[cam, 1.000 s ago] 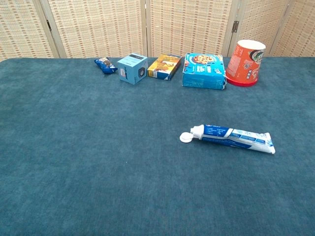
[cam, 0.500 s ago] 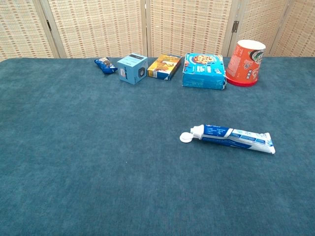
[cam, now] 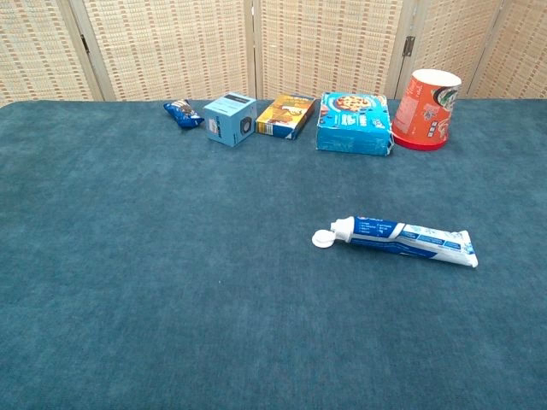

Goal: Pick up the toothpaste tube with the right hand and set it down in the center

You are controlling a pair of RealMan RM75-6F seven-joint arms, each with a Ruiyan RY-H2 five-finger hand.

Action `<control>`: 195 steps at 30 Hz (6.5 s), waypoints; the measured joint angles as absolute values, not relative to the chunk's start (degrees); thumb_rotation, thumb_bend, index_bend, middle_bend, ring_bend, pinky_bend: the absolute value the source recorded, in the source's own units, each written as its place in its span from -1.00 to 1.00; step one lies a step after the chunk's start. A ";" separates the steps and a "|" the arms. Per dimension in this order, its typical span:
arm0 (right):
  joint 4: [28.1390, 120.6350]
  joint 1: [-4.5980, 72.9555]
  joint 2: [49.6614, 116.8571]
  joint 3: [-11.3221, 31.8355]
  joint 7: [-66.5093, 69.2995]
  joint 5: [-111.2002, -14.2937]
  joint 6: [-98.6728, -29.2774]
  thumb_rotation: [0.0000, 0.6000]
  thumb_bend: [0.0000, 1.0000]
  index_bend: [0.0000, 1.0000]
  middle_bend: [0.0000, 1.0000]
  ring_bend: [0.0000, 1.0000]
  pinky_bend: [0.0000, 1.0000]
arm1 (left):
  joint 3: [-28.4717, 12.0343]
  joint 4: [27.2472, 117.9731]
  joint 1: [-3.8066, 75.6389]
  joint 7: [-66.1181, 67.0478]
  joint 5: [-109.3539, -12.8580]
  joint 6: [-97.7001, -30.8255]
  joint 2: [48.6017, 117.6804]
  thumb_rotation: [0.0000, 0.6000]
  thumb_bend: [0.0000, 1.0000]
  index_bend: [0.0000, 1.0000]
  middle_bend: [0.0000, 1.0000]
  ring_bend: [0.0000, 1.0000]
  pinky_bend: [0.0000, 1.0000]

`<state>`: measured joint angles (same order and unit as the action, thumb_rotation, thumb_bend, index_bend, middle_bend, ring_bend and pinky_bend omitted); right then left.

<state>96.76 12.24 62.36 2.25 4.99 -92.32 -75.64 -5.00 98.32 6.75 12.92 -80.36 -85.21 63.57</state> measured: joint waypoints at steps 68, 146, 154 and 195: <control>82.77 38.52 91.88 7.87 -24.08 -57.96 -51.68 1.00 -0.34 -0.08 -0.01 -0.28 -0.21 | -3.75 95.07 5.29 9.42 -81.20 -85.08 64.21 1.00 -0.81 -0.75 -0.91 -0.88 -0.73; 84.51 47.91 97.74 16.53 20.66 -78.19 -53.63 1.00 0.56 0.46 0.36 0.15 0.01 | -12.89 98.47 34.07 0.85 -86.71 -69.15 75.28 1.00 -0.81 -0.92 -0.91 -0.88 -0.73; 84.64 48.49 98.14 16.33 19.04 -77.16 -53.14 1.00 0.56 0.47 0.36 0.15 0.01 | -12.99 98.53 34.76 0.40 -86.21 -69.54 76.02 1.00 -0.81 -0.92 -0.91 -0.88 -0.73; 87.50 50.98 97.43 17.27 10.32 -72.64 -50.77 1.00 0.57 0.49 0.36 0.15 0.01 | -14.06 103.85 35.41 -14.97 -81.46 -65.76 71.23 -1.00 -1.00 -0.86 -0.91 -0.88 -0.73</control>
<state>87.50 50.98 97.43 17.27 10.32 -72.64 -50.77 -14.06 103.85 35.41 -14.97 -81.46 -65.76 71.23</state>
